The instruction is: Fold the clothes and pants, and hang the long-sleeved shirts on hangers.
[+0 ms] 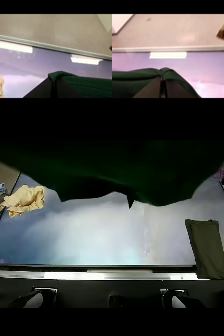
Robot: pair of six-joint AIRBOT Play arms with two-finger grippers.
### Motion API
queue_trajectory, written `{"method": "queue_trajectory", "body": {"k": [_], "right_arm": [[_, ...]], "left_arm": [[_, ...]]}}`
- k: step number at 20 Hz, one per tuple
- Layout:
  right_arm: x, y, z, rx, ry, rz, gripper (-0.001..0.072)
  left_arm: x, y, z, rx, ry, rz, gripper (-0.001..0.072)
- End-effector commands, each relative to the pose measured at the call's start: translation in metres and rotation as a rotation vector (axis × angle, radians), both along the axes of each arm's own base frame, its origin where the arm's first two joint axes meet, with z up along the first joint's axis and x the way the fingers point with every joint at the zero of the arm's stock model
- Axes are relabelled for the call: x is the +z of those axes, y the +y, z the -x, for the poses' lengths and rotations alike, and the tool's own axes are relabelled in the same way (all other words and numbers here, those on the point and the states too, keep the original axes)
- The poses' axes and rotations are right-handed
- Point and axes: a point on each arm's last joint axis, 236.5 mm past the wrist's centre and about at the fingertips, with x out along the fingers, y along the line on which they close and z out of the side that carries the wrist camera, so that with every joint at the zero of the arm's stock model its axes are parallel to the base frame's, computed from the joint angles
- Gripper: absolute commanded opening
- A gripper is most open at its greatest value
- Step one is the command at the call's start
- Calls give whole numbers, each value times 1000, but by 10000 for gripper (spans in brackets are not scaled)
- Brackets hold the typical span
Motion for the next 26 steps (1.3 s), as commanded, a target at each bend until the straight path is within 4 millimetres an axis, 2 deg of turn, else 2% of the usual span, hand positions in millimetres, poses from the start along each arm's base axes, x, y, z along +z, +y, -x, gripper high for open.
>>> {"method": "queue_trajectory", "body": {"k": [1,2,4,6,8,10,11,14,16,18,19,20,22,24,26], "right_arm": [[39,-5,74,-90,-116,27,28],[40,-4,81,-94,-115,17,28],[35,-5,78,-96,-89,-21,28],[15,-9,50,-98,-6,-74,28],[-24,-16,8,-104,129,-134,28],[-88,-25,-48,-112,312,-185,28],[-123,-28,-74,-116,407,-218,28],[-244,-27,-145,-112,669,-232,28],[-323,-20,-181,-131,796,-182,28],[-388,-8,-211,-146,871,-163,28],[-412,-5,-224,-156,881,-166,28],[-433,-3,-237,-175,883,-191,28],[-457,-4,-258,-212,863,-237,28],[-461,-8,-270,-228,823,-247,28],[-460,-14,-271,-241,811,-218,28]], "left_arm": [[29,4,58,98,-77,0,13],[24,3,65,100,-64,-2,13],[8,3,62,98,-12,8,13],[-22,6,42,87,76,32,13],[-69,8,11,64,201,54,13],[-132,-1,-26,5,355,53,13],[-169,-5,-45,-13,441,60,13],[-282,-17,-103,-37,647,49,13],[-350,-23,-141,-38,725,47,13],[-408,-25,-175,-16,763,76,13],[-429,-24,-188,-5,772,86,13],[-445,-23,-199,2,774,93,13],[-462,-20,-220,9,761,94,13],[-463,-19,-234,9,747,93,13],[-463,-19,-234,8,749,94,13]]}}
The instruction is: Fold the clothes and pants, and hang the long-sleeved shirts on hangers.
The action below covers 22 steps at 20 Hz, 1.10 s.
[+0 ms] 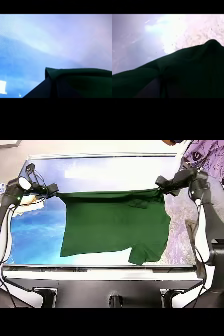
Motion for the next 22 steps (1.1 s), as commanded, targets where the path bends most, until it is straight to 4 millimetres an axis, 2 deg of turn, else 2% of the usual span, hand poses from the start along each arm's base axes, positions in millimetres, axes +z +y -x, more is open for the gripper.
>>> {"method": "queue_trajectory", "body": {"k": [1,6,11,13,18,22], "right_arm": [[-17,-8,-12,-26,-12,35,28],[-41,-26,32,-10,193,136,28],[-50,-43,73,7,364,221,29],[-53,-45,83,21,407,234,29],[-58,-45,93,53,453,244,29],[-72,-44,103,69,515,243,29]], "left_arm": [[-17,-2,-8,3,23,11,13],[-41,-13,44,-54,261,38,14],[-57,-20,89,-96,452,54,14],[-66,-25,105,-111,514,59,15],[-85,-41,127,-144,590,58,15],[-92,-49,131,-161,607,54,16]]}}
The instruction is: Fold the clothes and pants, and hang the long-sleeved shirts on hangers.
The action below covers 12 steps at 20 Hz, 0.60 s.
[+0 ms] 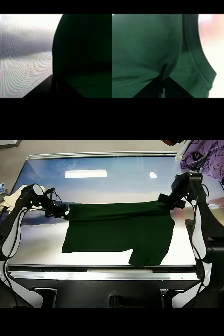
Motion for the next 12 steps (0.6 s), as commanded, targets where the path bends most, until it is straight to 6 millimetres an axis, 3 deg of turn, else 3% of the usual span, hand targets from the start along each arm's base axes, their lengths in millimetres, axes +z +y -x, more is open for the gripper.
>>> {"method": "queue_trajectory", "body": {"k": [1,5,6,7,8,9,10,11,12], "right_arm": [[-14,1,11,17,70,1,30],[-33,2,15,26,116,-4,37],[-38,2,15,32,123,-6,84],[-41,3,14,38,125,-10,94],[-41,4,13,51,122,-12,176],[-37,3,13,63,116,-7,334],[-29,-1,13,87,108,7,371],[-18,-4,12,86,89,0,376],[-5,-13,13,75,66,0,377]], "left_arm": [[-7,-8,7,-17,27,2,16],[-11,-10,7,-15,28,2,68],[-11,-10,5,5,24,1,90],[-10,-10,2,27,19,1,243],[-9,-9,1,41,16,1,338],[-4,-7,-2,45,5,1,339],[5,-5,-5,47,-10,2,406],[22,1,-12,62,-43,1,614],[41,12,-18,91,-86,-5,670]]}}
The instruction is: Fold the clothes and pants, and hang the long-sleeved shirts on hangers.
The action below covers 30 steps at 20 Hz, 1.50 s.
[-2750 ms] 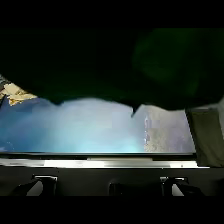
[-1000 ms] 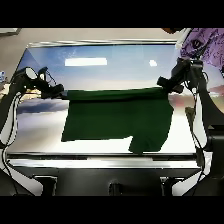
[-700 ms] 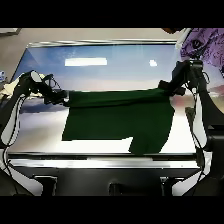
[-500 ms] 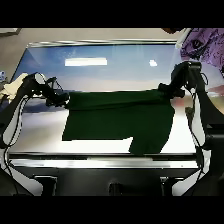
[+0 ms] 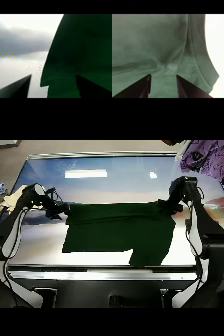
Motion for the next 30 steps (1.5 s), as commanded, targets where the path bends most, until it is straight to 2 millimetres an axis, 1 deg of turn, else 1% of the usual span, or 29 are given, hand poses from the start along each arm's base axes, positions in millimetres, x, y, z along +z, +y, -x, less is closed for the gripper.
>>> {"method": "queue_trajectory", "body": {"k": [1,2,3,4,5,6,7,8,9,11,14,16,18,20,22,26,29,30], "right_arm": [[37,-26,3,2,-56,4,378],[55,-41,6,-33,-91,-22,378],[70,-52,11,-64,-124,-77,378],[82,-61,18,-91,-155,-146,378],[90,-70,29,-121,-181,-219,378],[90,-77,45,-149,-181,-270,378],[83,-81,67,-180,-162,-318,378],[72,-80,89,-208,-137,-358,378],[57,-73,114,-233,-100,-398,378],[27,-50,164,-243,-8,-442,378],[-7,-14,227,-259,116,-496,378],[-21,3,257,-264,172,-519,378],[-30,15,277,-278,202,-535,378],[-37,27,287,-299,206,-558,378],[-43,36,287,-323,189,-592,378],[-56,49,285,-385,158,-632,378],[-67,59,284,-359,141,-606,375],[-69,62,281,-343,133,-589,318]], "left_arm": [[51,27,-14,80,-105,-12,670],[74,45,-14,113,-151,-18,671],[94,65,-7,146,-178,-33,670],[108,83,3,184,-196,-45,670],[115,101,19,228,-200,-50,670],[115,113,37,268,-190,-49,670],[111,121,57,314,-180,-29,670],[105,121,74,354,-177,13,670],[97,115,90,385,-177,69,670],[80,101,119,447,-168,163,670],[54,84,152,501,-123,216,669],[42,77,166,504,-80,226,669],[38,75,169,505,-67,228,668],[38,75,169,506,-67,228,669],[38,75,169,506,-67,228,668],[38,75,170,506,-65,229,669],[38,75,170,506,-64,230,668],[38,74,171,503,-59,232,669]]}}
